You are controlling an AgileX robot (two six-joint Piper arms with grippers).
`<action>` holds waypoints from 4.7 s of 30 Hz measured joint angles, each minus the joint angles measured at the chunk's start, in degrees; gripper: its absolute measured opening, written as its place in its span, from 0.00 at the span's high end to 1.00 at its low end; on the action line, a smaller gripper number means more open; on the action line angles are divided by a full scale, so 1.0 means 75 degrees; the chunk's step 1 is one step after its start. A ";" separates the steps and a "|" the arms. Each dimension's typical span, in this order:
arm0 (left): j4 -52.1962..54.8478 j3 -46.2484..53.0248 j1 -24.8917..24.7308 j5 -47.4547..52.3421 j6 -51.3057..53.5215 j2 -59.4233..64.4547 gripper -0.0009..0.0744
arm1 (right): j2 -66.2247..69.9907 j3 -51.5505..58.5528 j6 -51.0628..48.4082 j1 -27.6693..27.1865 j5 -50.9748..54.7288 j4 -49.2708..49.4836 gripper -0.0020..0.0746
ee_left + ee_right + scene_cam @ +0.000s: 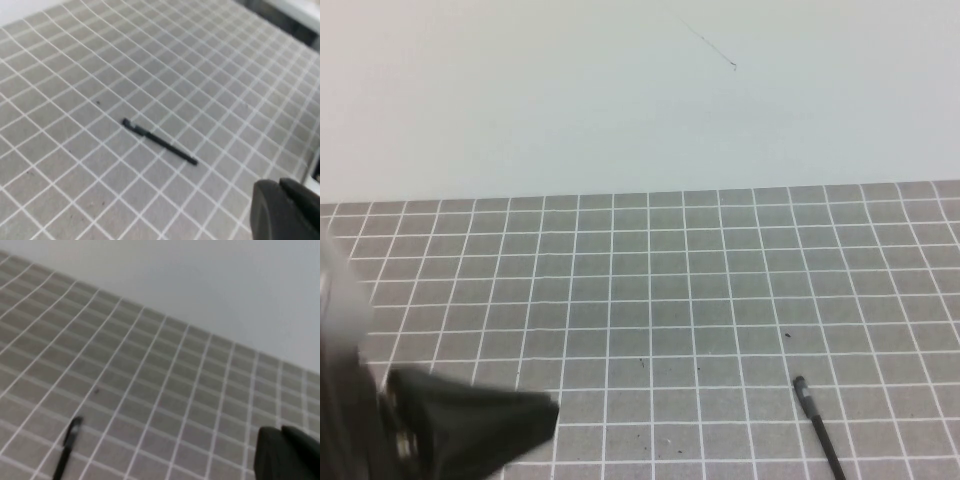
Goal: Cap the pen
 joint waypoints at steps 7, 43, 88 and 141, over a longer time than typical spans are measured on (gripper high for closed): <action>-0.0986 0.2080 0.0000 -0.1810 0.0543 -0.0550 0.99 | -0.0563 0.1479 0.0000 0.0000 -0.1131 -0.0122 0.98; 0.1870 0.2834 0.0055 -0.3333 -0.1622 -0.1436 0.99 | -0.0563 0.1669 0.0061 0.0000 -0.0430 -0.0138 0.98; 0.4080 0.6311 0.2515 -0.4078 -0.4155 -0.5415 0.99 | -0.0563 0.1669 0.0061 0.0000 -0.0366 -0.0155 0.98; 0.4080 0.6311 0.2515 -0.4078 -0.4167 -0.5415 0.99 | -0.0654 0.1669 0.1178 -0.6023 -0.1609 0.0173 0.98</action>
